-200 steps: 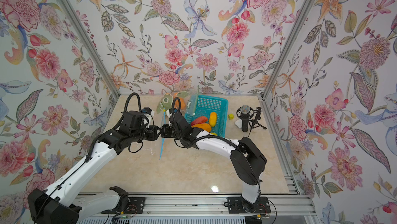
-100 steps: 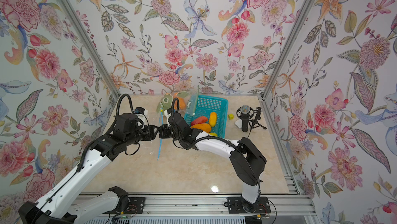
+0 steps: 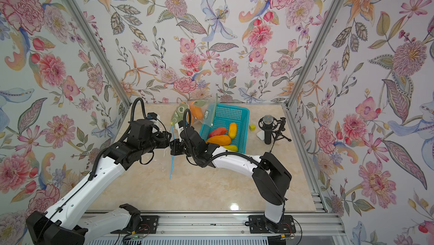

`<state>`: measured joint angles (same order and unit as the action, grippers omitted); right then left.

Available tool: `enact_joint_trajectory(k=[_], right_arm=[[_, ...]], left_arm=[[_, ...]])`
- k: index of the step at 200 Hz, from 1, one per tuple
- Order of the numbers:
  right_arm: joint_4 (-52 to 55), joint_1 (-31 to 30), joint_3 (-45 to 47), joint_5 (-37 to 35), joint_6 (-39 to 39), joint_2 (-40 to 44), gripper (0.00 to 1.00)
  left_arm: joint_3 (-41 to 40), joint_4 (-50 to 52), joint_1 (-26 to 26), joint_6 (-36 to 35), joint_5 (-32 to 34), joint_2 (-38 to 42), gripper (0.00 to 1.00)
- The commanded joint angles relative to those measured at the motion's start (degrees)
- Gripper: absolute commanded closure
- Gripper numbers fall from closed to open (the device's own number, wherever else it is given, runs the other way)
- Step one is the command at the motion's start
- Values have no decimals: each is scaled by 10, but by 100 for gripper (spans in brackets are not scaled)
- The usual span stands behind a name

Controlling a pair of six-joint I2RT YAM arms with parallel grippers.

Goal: Place the mango in a zip-top bag and seal the zipper
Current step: Open the zipper of the food storage bag.

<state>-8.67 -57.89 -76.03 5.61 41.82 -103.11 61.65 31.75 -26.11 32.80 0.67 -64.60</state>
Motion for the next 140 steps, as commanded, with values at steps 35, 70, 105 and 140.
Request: enact_joint_trajectory(k=[35, 70, 105, 140], right_arm=[[-6, -1, -2, -47, -4, 29, 100], [-29, 1, 4, -47, 14, 27, 100], [-56, 11, 28, -56, 34, 38, 100], [-59, 24, 35, -66, 32, 49, 100]], left_arm=[[-14, 46, -14, 3, 15, -12, 49], [-34, 33, -24, 18, -27, -17, 50], [-54, 47, -39, 21, -26, -15, 50], [-80, 64, -46, 19, -36, -3, 68]])
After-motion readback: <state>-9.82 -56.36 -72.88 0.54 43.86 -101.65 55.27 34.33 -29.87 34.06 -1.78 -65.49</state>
